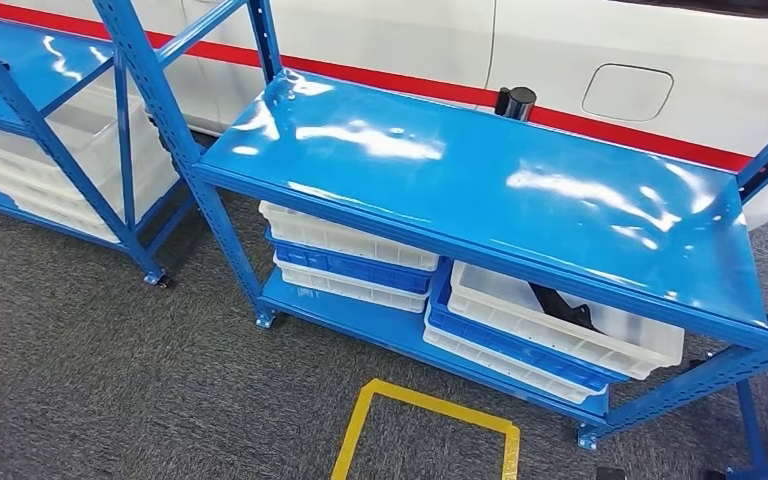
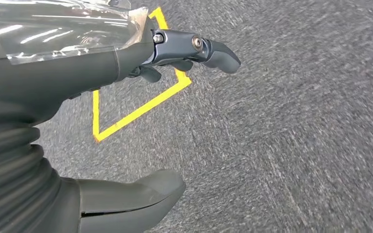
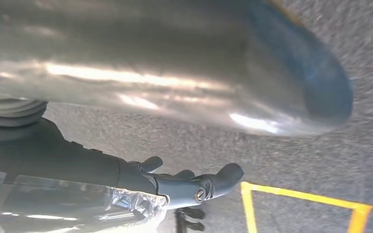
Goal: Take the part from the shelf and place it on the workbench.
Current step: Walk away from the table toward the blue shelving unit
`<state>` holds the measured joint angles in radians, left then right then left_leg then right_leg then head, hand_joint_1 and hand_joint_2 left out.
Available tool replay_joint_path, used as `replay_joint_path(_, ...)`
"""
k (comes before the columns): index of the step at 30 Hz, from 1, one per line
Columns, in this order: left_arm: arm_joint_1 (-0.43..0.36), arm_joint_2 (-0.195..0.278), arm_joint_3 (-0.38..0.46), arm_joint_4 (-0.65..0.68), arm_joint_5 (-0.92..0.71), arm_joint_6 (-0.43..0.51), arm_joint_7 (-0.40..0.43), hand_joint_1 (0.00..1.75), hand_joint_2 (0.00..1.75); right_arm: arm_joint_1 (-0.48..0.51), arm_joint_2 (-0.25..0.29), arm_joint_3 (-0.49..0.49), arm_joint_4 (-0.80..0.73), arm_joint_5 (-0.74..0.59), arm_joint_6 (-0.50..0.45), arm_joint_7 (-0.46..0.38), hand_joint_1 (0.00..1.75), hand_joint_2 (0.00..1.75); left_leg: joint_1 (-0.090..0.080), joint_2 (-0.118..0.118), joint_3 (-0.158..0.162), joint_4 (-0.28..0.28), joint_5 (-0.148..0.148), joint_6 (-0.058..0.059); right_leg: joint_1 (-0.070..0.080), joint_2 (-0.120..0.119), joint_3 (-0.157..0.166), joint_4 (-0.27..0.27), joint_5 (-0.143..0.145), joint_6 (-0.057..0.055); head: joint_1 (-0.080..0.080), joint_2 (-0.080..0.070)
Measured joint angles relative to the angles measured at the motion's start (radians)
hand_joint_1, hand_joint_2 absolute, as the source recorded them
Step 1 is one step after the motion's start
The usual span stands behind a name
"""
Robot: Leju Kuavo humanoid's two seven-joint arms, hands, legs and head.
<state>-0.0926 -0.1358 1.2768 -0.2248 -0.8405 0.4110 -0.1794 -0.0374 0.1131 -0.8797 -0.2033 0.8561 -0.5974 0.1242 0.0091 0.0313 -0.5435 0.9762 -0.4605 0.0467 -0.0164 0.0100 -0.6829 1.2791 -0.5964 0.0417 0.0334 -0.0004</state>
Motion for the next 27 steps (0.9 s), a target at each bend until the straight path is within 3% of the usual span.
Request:
replay_joint_path(1, 0.0, -0.001, 0.0, 0.0, 0.001, -0.002, 0.0, 0.0, 1.75, 0.001, -0.001, 0.0, 0.0, 0.001, 0.0, 0.0, 0.0, 0.0, 0.0, 0.008, 0.001, 0.001, -0.001, -0.001, -0.002, -0.005, 0.021, -0.035, 0.018, 0.011, 0.0, 0.0)
replay_joint_path(2, 0.0, -0.002, 0.0, 0.0, 0.001, -0.003, -0.001, 0.0, 1.75, 0.002, -0.002, -0.001, 0.0, 0.002, 0.0, -0.001, 0.0, 0.0, 0.001, 0.016, 0.002, 0.002, -0.002, -0.004, -0.004, -0.016, 0.06, -0.106, 0.045, 0.022, 0.0, 0.0)
replay_joint_path(4, 0.0, -0.003, 0.0, 0.0, 0.001, -0.005, -0.003, 0.0, 1.75, -0.001, -0.004, -0.001, 0.0, 0.003, 0.0, -0.002, 0.0, 0.0, -0.003, 0.03, 0.005, 0.007, -0.008, -0.013, -0.005, -0.052, 0.132, -0.243, 0.092, 0.027, 0.0, 0.0)
replay_joint_path(6, -0.001, -0.002, 0.0, 0.0, 0.001, -0.005, -0.005, 0.0, 1.75, -0.002, -0.003, -0.001, -0.001, 0.004, -0.002, -0.002, 0.0, 0.0, -0.007, 0.042, 0.01, 0.01, -0.014, -0.026, -0.002, -0.065, 0.152, -0.289, 0.106, 0.01, -0.001, 0.0)
replay_joint_path(8, -0.003, -0.002, 0.0, 0.0, 0.002, -0.006, -0.006, 0.0, 1.75, -0.001, -0.003, -0.001, -0.001, 0.004, -0.003, -0.002, 0.0, 0.0, -0.004, 0.052, 0.015, 0.008, -0.016, -0.038, -0.002, -0.047, 0.152, -0.29, 0.111, -0.009, -0.002, 0.0)
replay_joint_path(10, -0.004, -0.004, 0.0, 0.0, 0.003, -0.006, -0.007, 0.0, 1.75, -0.001, -0.003, -0.001, -0.001, 0.005, -0.003, -0.003, 0.0, 0.0, 0.001, 0.031, 0.003, 0.042, -0.045, -0.049, -0.008, -0.032, 0.154, -0.292, 0.118, -0.023, -0.003, 0.0)
replay_joint_path(12, -0.003, -0.004, 0.0, 0.0, 0.003, -0.006, -0.007, 0.0, 1.75, -0.002, -0.004, -0.001, -0.001, 0.006, -0.003, -0.004, 0.0, 0.0, 0.004, -0.009, -0.046, 0.154, -0.114, -0.057, -0.01, -0.018, 0.154, -0.293, 0.122, -0.032, -0.004, 0.0)
replay_joint_path(14, -0.001, -0.003, 0.0, 0.001, 0.003, -0.006, -0.007, 0.0, 1.75, -0.001, -0.004, -0.001, -0.001, 0.008, -0.003, -0.005, 0.0, 0.0, 0.005, -0.027, -0.108, 0.282, -0.165, -0.059, -0.006, -0.002, 0.151, -0.292, 0.124, -0.036, -0.005, 0.0)
replay_joint_path(15, 0.001, -0.003, 0.0, 0.001, 0.003, -0.006, -0.007, 0.0, 1.75, -0.001, -0.004, -0.001, -0.001, 0.009, -0.003, -0.006, 0.0, 0.0, 0.005, -0.029, -0.12, 0.303, -0.162, -0.058, -0.004, 0.008, 0.152, -0.292, 0.124, -0.036, -0.005, 0.0)
replay_joint_path(16, 0.002, -0.004, 0.0, 0.001, 0.004, -0.006, -0.008, 0.0, 1.75, 0.0, -0.004, -0.001, -0.001, 0.009, -0.003, -0.006, 0.0, 0.0, 0.005, -0.031, -0.115, 0.286, -0.139, -0.055, -0.002, 0.018, 0.153, -0.292, 0.123, -0.036, -0.005, 0.0)
replay_joint_path(18, 0.004, -0.003, 0.001, 0.002, 0.004, -0.005, -0.008, 0.0, 1.75, 0.0, -0.004, -0.001, -0.001, 0.011, -0.003, -0.008, 0.0, 0.0, 0.004, -0.051, -0.054, 0.152, -0.062, -0.043, -0.001, 0.039, 0.157, -0.292, 0.123, -0.035, -0.005, 0.0)
replay_joint_path(20, 0.003, -0.002, 0.001, 0.002, 0.004, -0.005, -0.01, 0.0, 1.75, -0.002, -0.003, -0.001, -0.001, 0.015, -0.003, -0.011, 0.0, 0.0, 0.002, -0.076, -0.002, 0.04, -0.02, -0.033, 0.005, 0.055, 0.155, -0.29, 0.124, -0.032, -0.005, 0.0)
replay_joint_path(21, 0.003, -0.001, 0.001, 0.002, 0.004, -0.005, -0.01, 0.0, 1.75, -0.002, -0.002, -0.001, -0.001, 0.016, -0.003, -0.013, 0.0, 0.0, 0.0, -0.082, 0.006, 0.02, -0.017, -0.03, 0.005, 0.061, 0.152, -0.29, 0.124, -0.028, -0.005, 0.0)
replay_joint_path(24, 0.003, -0.001, 0.001, 0.002, 0.009, -0.005, -0.011, 0.0, 1.75, 0.0, -0.003, -0.001, -0.001, 0.019, -0.003, -0.017, 0.0, 0.0, -0.005, -0.062, 0.007, 0.012, -0.013, -0.019, 0.003, 0.07, 0.139, -0.288, 0.126, -0.013, -0.005, 0.0)
replay_joint_path(26, 0.003, -0.002, 0.002, 0.003, 0.012, -0.004, -0.012, 0.0, 1.75, -0.001, -0.003, -0.001, -0.001, 0.022, -0.002, -0.019, 0.0, 0.0, -0.002, -0.046, 0.009, 0.0, -0.004, -0.007, 0.005, 0.044, 0.112, -0.241, 0.101, -0.01, -0.002, 0.0)
replay_joint_path(27, 0.003, -0.003, 0.002, 0.003, 0.013, -0.004, -0.012, 0.0, 1.75, -0.002, -0.005, -0.001, -0.001, 0.023, -0.002, -0.02, 0.0, 0.0, 0.0, -0.036, 0.009, -0.003, -0.002, -0.002, 0.004, 0.026, 0.087, -0.188, 0.075, -0.013, 0.0, 0.0)
